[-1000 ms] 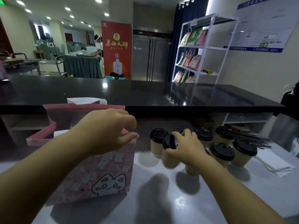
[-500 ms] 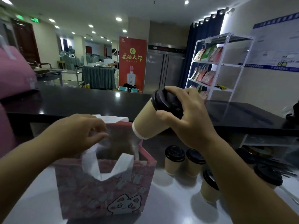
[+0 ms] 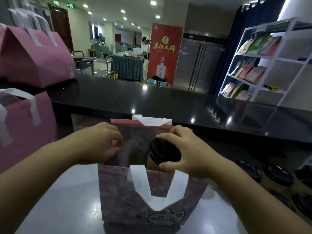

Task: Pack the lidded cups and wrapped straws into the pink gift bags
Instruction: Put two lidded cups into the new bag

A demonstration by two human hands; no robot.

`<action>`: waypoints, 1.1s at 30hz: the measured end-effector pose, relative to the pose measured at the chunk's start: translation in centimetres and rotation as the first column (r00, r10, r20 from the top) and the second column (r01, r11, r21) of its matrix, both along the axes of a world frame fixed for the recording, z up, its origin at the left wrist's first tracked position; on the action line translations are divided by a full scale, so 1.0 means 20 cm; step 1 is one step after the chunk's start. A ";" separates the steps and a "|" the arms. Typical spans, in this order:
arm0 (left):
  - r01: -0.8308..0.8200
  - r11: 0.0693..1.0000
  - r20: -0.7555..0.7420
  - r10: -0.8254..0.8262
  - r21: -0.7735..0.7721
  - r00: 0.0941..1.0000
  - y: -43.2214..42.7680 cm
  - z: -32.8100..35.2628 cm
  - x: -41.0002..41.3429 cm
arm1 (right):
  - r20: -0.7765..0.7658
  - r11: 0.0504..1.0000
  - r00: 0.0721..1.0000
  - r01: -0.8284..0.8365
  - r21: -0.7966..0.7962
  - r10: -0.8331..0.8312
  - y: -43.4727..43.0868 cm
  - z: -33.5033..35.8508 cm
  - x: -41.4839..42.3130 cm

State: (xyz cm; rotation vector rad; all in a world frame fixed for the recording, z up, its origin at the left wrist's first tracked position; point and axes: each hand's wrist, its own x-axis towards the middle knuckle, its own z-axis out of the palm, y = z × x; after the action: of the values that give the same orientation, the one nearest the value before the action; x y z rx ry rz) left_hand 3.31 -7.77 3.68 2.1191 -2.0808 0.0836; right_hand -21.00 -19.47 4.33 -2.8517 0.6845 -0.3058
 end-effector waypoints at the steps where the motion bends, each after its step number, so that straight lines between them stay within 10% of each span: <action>1: 0.002 1.000 0.000 -0.002 0.005 1.000 0.01 -0.01 0.01 | -0.060 1.000 0.998 -0.013 -0.009 0.013 0.00 -0.02 0.01; 33: 0.171 0.984 -0.135 -0.164 0.042 0.977 0.13 -0.11 0.00 | -0.567 0.893 0.780 -0.422 -0.159 0.267 -0.03 -0.30 0.47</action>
State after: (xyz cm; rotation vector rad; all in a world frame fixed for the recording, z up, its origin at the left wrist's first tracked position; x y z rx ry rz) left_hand 3.30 -5.20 1.58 1.9111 -2.1953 -0.1306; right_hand -11.65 -19.99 -1.68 -3.2764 0.1666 0.5161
